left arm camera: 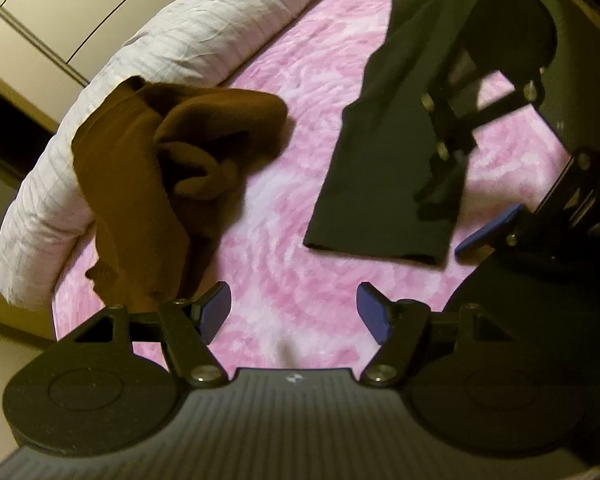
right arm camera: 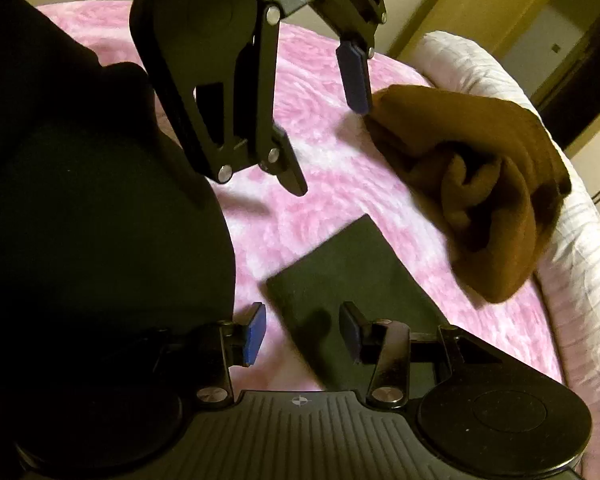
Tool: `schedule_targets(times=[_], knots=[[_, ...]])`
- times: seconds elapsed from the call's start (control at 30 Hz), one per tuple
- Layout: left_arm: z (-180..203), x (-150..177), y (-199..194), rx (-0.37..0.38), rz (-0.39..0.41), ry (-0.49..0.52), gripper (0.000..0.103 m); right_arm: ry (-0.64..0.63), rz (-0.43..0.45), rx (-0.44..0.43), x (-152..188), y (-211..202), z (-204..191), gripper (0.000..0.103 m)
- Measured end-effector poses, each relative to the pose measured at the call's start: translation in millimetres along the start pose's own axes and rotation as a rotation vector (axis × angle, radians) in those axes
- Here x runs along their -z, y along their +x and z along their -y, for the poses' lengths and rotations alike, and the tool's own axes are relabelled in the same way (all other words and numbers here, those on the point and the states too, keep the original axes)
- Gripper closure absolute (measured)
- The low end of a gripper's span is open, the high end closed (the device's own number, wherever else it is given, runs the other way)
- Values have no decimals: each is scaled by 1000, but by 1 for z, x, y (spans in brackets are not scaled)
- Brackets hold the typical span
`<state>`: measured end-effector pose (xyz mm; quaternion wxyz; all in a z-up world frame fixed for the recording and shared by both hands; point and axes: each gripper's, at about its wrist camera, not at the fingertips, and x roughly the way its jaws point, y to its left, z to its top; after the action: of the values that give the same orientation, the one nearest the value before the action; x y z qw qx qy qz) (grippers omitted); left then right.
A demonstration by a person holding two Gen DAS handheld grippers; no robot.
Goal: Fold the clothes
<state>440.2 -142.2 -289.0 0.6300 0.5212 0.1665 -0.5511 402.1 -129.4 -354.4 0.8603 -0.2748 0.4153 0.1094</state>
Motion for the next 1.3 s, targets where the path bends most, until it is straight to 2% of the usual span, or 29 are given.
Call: schedule_targets(times=[0.03,0.07,0.13,0.27,0.4,0.53,0.67,0.77,0.87,0.93,0.97,1.13,1.2,1.3], knots=[[-1,1,-1,-1,0,-8,37,-6,-5,-8,-1,2,0,89],[-1,0,-4,-2,0,-13,37,-14,-12,-12,-2,5,-1,96],[-1,-2,-10,-6,1,-26,37,5,-5,-4,-3,4,2,100],[-1,-8,-22,-11,4,-54,37,156,89,56,-8,-27,32,101],[4,-29,-35,3,8,-133,37,446,186,102,5,-79,90,101],[22,-69,-45,5,25,-181,37,700,261,115,35,-124,152,101],[52,-121,-52,16,46,-211,37,806,358,190,72,-178,215,101],[81,-166,-59,19,69,-207,37,836,424,338,119,-234,258,101],[116,-210,-57,42,92,-232,37,916,442,568,198,-294,284,101],[147,-240,-48,65,97,-244,37,1039,388,687,269,-325,289,101],[163,-254,-41,74,94,-243,37,1092,358,702,296,-328,289,101],[244,-311,3,113,47,-191,37,1216,293,665,377,-329,281,101],[268,-326,19,124,25,-183,37,1266,266,650,410,-330,278,101],[283,-340,33,106,-9,-183,37,1339,226,626,458,-330,273,101]])
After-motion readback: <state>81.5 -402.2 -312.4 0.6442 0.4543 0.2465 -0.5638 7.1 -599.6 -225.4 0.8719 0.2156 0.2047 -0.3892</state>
